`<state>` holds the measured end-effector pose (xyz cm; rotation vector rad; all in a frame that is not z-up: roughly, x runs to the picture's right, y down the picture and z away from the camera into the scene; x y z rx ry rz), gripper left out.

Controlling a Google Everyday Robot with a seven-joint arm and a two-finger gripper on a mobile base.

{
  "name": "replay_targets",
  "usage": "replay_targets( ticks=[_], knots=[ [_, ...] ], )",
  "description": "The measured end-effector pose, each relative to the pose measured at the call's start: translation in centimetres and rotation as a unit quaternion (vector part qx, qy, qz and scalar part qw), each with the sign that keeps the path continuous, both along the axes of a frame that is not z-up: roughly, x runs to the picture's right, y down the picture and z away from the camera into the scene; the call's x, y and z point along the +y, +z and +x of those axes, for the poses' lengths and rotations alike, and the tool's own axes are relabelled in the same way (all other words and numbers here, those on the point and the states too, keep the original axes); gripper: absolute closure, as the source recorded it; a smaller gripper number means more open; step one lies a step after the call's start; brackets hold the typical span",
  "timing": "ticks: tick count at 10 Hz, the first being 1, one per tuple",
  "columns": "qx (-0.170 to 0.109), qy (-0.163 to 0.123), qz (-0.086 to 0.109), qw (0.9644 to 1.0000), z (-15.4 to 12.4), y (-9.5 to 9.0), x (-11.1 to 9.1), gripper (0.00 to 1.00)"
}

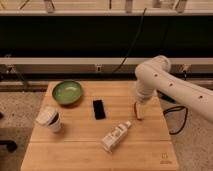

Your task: Move the arm in a circular motion

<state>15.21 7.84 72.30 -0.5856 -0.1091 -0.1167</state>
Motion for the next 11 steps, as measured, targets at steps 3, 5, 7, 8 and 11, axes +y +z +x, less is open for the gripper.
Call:
replay_targets(
  ticks=[3,5,7,8,11],
  knots=[
    [0.002,-0.007,0.001,1.0,1.1,0.1,-0.4,0.2],
    [-0.001,-0.012,0.001,0.9999,1.5,-0.2,-0.2,0.2],
    [-0.005,-0.018,0.002,0.9998,1.0,-0.5,-0.3,0.2],
    [-0.009,-0.022,0.004,0.9997,0.5,-0.6,-0.4,0.2],
    [-0.011,-0.029,0.007,0.9995,0.2,-0.7,-0.5,0.2]
  ],
)
